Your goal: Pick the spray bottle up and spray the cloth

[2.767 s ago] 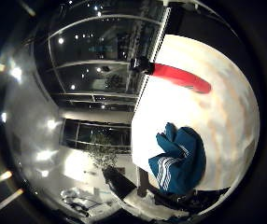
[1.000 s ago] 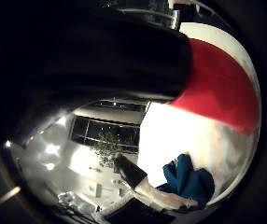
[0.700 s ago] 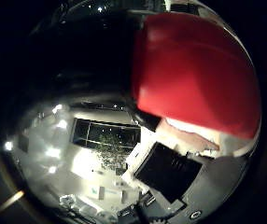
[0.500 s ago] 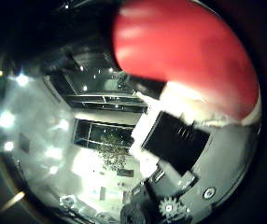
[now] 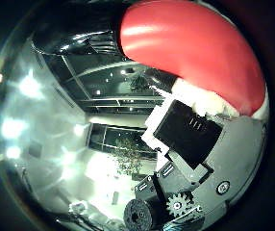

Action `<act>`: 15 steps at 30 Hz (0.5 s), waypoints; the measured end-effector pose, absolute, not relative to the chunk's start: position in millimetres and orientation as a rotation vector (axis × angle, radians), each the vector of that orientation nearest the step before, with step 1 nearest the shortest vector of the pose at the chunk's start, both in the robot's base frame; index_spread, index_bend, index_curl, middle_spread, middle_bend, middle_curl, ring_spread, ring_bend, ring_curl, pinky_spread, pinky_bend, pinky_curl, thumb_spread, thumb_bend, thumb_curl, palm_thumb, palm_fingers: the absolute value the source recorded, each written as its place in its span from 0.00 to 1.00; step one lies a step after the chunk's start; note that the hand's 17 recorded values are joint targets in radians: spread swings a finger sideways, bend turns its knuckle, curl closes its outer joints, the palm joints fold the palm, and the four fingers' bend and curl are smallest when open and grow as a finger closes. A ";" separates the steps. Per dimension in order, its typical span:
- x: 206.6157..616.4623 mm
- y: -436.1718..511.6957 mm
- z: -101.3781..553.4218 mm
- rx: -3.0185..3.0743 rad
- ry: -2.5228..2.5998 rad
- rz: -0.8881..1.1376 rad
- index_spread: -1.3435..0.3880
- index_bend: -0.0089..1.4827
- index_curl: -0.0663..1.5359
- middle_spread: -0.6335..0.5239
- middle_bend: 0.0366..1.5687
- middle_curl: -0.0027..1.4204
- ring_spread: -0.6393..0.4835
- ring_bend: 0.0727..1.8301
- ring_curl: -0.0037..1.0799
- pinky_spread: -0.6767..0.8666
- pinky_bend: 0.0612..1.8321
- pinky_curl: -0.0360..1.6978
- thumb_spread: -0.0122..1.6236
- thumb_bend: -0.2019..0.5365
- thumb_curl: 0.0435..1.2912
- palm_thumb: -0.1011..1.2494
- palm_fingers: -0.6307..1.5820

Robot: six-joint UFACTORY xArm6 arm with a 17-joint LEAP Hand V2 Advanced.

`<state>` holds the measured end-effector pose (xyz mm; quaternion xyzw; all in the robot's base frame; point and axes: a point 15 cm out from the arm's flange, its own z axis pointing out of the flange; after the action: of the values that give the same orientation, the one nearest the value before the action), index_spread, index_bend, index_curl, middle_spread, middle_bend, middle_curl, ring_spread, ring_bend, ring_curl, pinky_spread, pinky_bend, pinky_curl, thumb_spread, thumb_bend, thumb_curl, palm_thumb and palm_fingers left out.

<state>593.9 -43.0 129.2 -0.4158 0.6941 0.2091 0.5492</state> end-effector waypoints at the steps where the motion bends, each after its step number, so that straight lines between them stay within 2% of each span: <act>1: 593.5 -44.8 133.0 -0.986 1.631 0.492 0.65 0.78 0.53 0.46 0.85 0.49 0.41 0.77 0.61 0.34 0.70 0.50 0.59 0.26 0.42 0.91 0.81; 15: 589.0 -31.5 204.5 -1.246 1.519 0.449 0.66 0.80 0.50 0.46 0.88 0.47 0.42 0.80 0.61 0.35 0.62 0.68 0.50 0.25 0.58 0.91 0.81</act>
<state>589.0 -31.5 204.5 -0.5226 0.6375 0.1883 0.5338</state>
